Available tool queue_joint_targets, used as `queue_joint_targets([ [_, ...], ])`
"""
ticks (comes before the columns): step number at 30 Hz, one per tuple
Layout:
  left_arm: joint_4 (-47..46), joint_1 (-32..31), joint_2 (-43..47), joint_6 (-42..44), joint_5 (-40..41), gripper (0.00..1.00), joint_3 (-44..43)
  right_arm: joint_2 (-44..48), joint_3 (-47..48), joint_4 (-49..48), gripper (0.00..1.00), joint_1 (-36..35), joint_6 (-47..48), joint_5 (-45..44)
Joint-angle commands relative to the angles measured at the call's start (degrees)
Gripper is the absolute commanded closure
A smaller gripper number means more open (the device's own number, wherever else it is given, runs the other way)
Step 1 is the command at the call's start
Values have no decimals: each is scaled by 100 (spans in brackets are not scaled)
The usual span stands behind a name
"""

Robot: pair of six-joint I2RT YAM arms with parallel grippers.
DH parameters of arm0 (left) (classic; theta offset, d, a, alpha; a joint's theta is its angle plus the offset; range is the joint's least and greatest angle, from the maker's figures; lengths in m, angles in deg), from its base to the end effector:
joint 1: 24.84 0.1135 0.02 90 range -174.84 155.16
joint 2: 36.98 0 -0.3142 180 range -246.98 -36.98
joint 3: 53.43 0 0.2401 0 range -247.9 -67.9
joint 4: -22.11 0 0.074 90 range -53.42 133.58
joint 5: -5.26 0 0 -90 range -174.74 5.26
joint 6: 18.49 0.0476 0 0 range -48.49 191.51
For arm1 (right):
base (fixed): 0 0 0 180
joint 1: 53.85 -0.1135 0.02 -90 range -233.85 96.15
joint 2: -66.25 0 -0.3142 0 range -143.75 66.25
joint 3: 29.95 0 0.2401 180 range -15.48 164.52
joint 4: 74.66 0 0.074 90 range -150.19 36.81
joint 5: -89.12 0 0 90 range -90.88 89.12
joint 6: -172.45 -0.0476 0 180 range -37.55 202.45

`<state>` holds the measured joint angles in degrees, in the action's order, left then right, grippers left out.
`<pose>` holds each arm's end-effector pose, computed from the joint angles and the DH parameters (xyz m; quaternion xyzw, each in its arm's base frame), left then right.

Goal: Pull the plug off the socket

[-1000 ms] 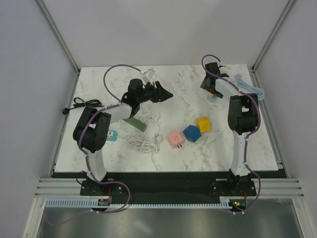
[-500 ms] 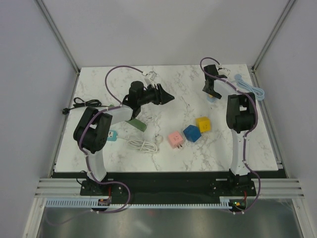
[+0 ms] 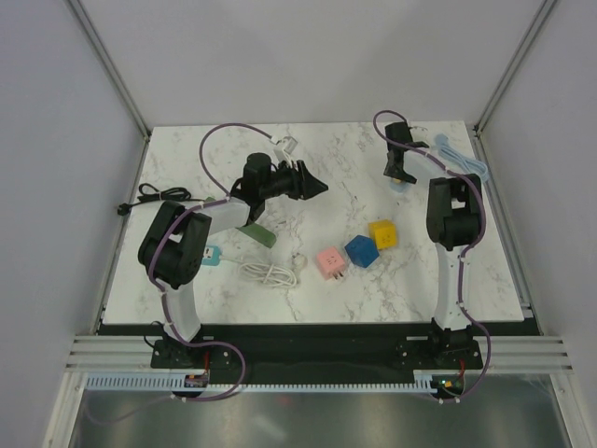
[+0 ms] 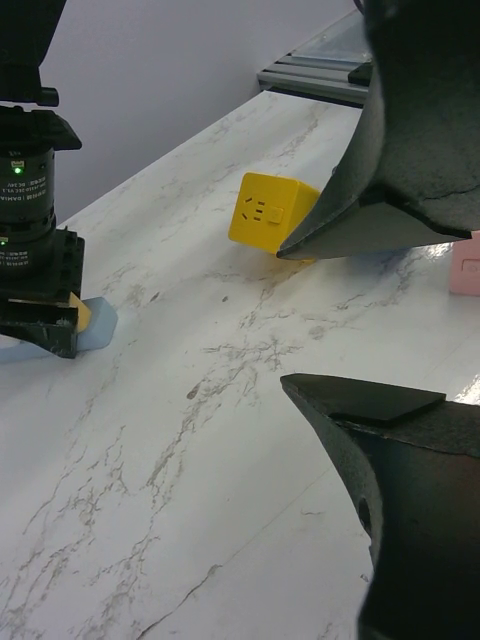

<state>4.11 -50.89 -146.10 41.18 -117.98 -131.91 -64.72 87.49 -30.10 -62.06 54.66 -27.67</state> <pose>0.3843 -0.2169 0.2631 0.1507 0.7542 -0.4797 0.4223 0.5187 0.0532 0.1957 0.2218 0.9109 -0.1292 0.3231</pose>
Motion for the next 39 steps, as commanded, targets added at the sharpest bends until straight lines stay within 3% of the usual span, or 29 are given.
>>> queue_joint_targets([
  [1,4,64,154,343,-87,44,-138,221,-102,-354,100,-567,836,964],
  [11,118,407,-83,45,-385,45,-270,828,-621,-424,100,-1482,1425,1500],
  [17,241,653,-434,-421,-579,44,-481,1285,-1130,-784,100,-1631,1548,2555],
  [23,206,776,-628,-729,-552,44,-463,1215,-1298,-803,100,-1798,1715,2600],
  [26,258,802,-637,-817,-553,44,-481,1233,-1456,-803,95,-1904,1838,2450],
  [28,355,802,-681,-817,-544,44,-525,1259,-1578,-802,100,-1921,1944,2450],
  [35,681,785,-1155,-1159,-886,41,-1017,1961,-2510,-1890,100,-1913,2164,2907],
  [39,619,671,-1401,-1537,-667,38,-1175,2094,-2660,-2164,100,-1913,2208,3232],
])
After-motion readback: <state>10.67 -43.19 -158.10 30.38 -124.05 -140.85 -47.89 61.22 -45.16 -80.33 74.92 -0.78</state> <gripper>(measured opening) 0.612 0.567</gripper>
